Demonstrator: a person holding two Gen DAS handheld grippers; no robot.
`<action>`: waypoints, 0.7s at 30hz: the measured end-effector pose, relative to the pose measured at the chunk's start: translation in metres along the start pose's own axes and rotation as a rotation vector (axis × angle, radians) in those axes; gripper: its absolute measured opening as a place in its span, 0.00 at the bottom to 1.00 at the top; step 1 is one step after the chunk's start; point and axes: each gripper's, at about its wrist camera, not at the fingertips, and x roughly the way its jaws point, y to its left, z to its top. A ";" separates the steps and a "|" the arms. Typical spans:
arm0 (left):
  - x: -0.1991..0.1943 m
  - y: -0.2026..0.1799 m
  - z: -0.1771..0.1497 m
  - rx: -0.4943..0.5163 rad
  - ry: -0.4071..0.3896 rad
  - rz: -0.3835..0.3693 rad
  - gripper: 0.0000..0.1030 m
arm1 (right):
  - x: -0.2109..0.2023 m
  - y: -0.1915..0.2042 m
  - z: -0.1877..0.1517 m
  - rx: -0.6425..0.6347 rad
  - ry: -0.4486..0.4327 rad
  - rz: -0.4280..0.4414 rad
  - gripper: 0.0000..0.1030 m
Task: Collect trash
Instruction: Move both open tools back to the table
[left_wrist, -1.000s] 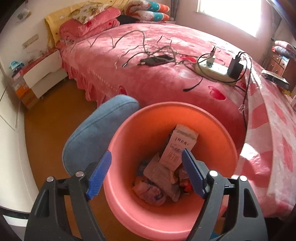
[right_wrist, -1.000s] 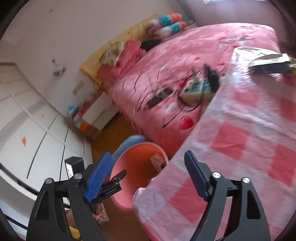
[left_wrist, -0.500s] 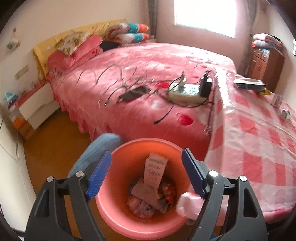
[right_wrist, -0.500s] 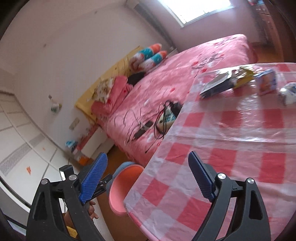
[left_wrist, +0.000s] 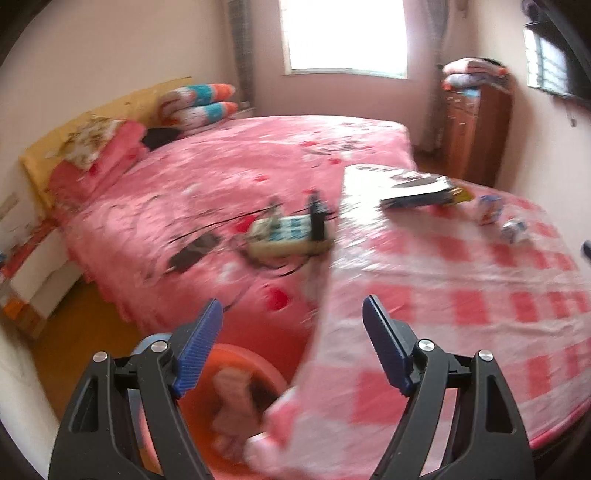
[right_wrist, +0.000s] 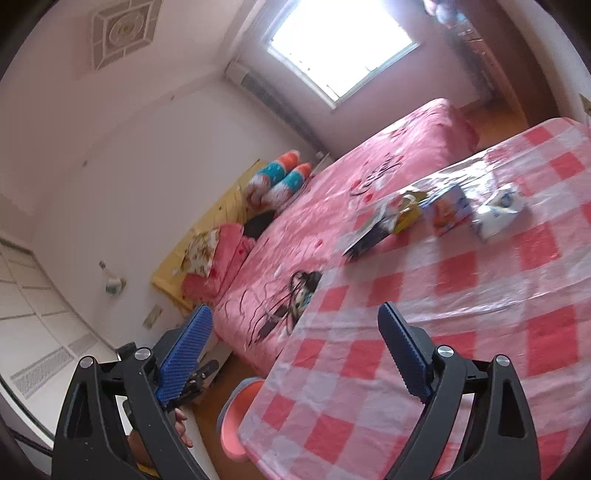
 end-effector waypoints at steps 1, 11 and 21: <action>0.003 -0.007 0.006 -0.002 0.001 -0.029 0.77 | -0.002 -0.005 0.001 -0.004 -0.010 -0.024 0.88; 0.113 -0.108 0.104 -0.093 0.051 -0.234 0.77 | -0.009 -0.052 0.005 -0.038 -0.043 -0.263 0.88; 0.248 -0.208 0.190 -0.122 0.210 -0.271 0.75 | 0.001 -0.090 0.012 -0.051 -0.016 -0.387 0.88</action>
